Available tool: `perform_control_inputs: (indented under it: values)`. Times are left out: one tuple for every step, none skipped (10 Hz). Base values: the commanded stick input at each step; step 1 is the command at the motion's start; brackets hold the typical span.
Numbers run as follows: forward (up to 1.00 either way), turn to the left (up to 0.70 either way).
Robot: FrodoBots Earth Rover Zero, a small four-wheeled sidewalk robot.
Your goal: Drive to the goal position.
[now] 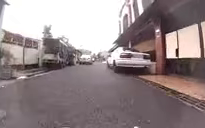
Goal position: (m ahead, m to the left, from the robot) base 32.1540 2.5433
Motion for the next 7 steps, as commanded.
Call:
perform_control_inputs:
  values:
    - [1.0,0.0]
    - [1.0,0.0]
    - [1.0,0.0]
    - [1.0,0.0]
    - [1.0,0.11]
    - [1.0,0.23]
    - [1.0,0.35]
